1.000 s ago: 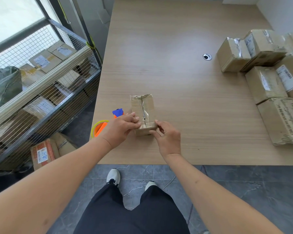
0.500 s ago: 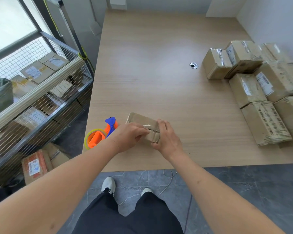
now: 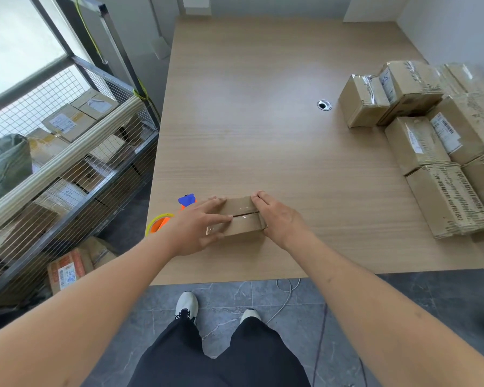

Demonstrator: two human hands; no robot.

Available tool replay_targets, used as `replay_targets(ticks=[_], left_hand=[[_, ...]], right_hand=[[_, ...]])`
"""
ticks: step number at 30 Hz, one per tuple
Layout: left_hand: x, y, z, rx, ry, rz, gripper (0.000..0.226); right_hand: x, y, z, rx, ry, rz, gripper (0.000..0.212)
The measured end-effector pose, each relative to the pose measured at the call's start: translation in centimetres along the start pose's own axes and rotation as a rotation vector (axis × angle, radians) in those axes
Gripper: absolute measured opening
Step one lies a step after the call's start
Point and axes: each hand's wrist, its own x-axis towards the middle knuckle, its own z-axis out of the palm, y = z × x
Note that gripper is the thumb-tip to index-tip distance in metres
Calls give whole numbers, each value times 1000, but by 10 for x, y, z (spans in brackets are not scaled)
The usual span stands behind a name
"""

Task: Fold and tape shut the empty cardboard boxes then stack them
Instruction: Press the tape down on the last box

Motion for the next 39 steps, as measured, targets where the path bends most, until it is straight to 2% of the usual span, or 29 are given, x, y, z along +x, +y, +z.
replay_targets(ticks=[4, 7, 10, 15, 20, 25, 27, 33, 36, 39], left_hand=[[-14, 0, -1, -19, -13, 2, 57], [-19, 7, 1, -8, 19, -42, 59], [-23, 9, 9, 29, 76, -59, 58], [-23, 9, 15, -1, 107, -100, 62], [-23, 12, 23, -66, 189, -74, 51], [-23, 12, 26, -95, 209, -31, 50], [-26, 6, 22, -85, 187, 22, 49], [-30, -3, 13, 97, 261, 97, 23], [-25, -3, 13, 153, 228, 131, 23], [-23, -8, 18, 128, 224, 126, 28]], right_hand=[[1, 0, 0, -38, 10, -43, 95], [-2, -6, 4, -59, 53, -41, 103], [-8, -12, 14, -102, 76, -128, 109], [-15, -21, 31, 24, 130, -270, 94], [-14, -31, 48, 83, 173, -221, 102], [-9, -34, 55, 91, 202, -215, 84], [-5, -32, 55, 81, 183, -228, 84], [2, -29, 33, 30, 55, -289, 79], [-7, -32, 21, -8, 91, -233, 70], [-16, -38, 25, 64, 89, -141, 64]])
